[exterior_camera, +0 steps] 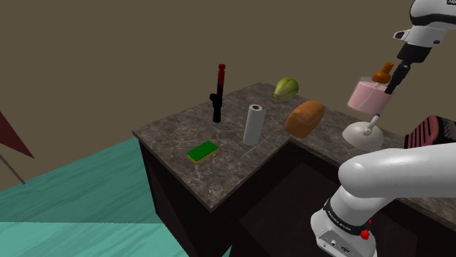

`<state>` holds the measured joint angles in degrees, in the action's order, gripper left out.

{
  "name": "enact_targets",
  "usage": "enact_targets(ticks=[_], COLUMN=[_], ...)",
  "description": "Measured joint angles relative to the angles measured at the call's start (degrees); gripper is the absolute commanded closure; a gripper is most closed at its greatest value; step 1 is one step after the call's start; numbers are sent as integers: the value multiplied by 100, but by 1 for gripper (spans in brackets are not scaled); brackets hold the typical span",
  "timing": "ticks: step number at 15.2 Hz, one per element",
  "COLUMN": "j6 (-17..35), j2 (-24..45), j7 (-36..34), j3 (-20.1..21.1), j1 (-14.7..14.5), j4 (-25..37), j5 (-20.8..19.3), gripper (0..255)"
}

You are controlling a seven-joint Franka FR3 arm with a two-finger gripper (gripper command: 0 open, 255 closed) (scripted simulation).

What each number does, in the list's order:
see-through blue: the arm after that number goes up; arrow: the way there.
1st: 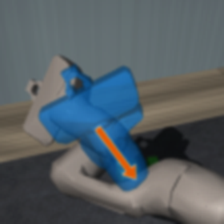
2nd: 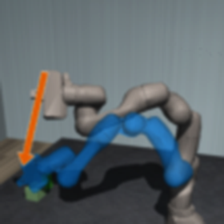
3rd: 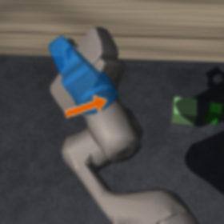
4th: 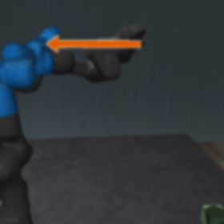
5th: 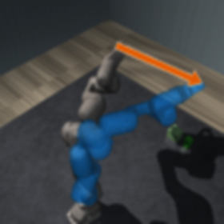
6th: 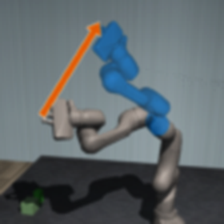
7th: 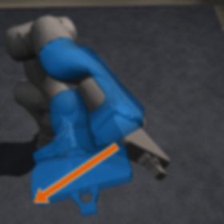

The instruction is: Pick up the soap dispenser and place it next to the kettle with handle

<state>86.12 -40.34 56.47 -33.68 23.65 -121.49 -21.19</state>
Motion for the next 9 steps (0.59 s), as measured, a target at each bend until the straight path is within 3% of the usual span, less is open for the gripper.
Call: enact_targets(ticks=[9], j6=[581], j2=[-166], j7=[23], j3=[-239], j1=[105], j4=[-711], j5=[-216], gripper=[255])
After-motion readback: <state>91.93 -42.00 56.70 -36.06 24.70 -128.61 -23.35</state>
